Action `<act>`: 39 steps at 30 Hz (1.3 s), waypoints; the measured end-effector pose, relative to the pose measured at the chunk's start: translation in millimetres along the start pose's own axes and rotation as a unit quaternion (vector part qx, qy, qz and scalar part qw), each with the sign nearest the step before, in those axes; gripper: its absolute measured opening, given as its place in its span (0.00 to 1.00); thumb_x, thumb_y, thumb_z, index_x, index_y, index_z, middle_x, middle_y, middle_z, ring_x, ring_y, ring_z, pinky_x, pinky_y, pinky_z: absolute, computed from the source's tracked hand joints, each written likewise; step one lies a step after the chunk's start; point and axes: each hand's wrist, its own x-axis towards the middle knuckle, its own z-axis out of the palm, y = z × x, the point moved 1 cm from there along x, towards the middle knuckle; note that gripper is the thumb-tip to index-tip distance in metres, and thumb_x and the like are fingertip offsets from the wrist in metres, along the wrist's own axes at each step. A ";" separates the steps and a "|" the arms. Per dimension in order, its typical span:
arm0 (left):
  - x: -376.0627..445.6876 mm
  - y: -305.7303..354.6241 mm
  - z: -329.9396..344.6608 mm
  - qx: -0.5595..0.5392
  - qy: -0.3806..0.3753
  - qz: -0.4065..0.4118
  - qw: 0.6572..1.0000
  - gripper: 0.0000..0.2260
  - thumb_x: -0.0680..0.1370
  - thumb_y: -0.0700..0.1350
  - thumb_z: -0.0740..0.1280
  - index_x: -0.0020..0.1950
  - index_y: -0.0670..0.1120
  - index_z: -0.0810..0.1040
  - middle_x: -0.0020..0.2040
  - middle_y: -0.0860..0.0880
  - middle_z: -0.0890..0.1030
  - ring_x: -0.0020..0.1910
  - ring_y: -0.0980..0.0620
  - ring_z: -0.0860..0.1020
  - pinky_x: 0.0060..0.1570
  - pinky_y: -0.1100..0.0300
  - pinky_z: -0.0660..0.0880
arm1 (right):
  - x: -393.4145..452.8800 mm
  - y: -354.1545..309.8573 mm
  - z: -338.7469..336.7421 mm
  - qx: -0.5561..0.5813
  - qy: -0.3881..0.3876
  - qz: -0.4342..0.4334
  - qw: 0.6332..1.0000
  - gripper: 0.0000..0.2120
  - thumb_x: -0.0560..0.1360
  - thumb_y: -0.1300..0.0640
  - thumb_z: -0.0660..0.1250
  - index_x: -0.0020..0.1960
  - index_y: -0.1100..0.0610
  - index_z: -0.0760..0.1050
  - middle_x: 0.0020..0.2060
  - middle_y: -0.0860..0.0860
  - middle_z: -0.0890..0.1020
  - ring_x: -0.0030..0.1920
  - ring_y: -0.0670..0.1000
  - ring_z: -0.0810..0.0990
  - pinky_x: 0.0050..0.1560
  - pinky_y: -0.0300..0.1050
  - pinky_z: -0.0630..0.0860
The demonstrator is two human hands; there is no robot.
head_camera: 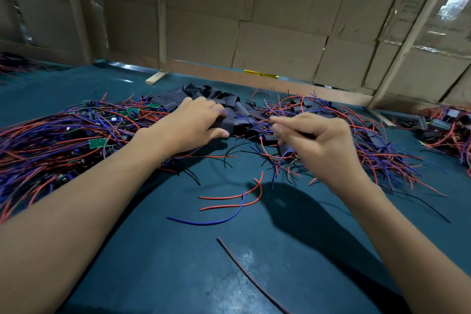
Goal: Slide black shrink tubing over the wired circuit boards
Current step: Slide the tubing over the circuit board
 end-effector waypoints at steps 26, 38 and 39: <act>-33.4 26.3 -19.6 -0.262 0.174 0.065 0.947 0.18 0.79 0.48 0.70 0.67 0.47 0.73 0.61 0.53 0.81 0.61 0.56 0.77 0.57 0.74 0.66 | 6.8 8.6 -22.2 0.174 0.035 0.111 0.978 0.08 0.70 0.67 0.73 0.41 0.55 0.87 0.27 0.52 0.81 0.24 0.45 0.68 0.28 0.35 0.63; -34.0 27.3 -22.1 -0.231 0.207 0.093 0.946 0.19 0.77 0.44 0.73 0.67 0.42 0.75 0.60 0.49 0.81 0.58 0.53 0.78 0.57 0.73 0.65 | 3.8 6.6 -16.6 0.050 0.056 0.104 0.992 0.10 0.70 0.70 0.71 0.41 0.56 0.86 0.29 0.56 0.80 0.30 0.47 0.71 0.32 0.38 0.66; -34.2 28.0 -22.7 -0.229 0.207 0.095 0.946 0.19 0.77 0.44 0.73 0.67 0.42 0.76 0.60 0.49 0.81 0.58 0.53 0.78 0.57 0.73 0.65 | 3.8 6.7 -16.7 0.045 0.058 0.104 0.992 0.10 0.70 0.70 0.71 0.40 0.57 0.86 0.28 0.52 0.79 0.29 0.45 0.70 0.31 0.35 0.65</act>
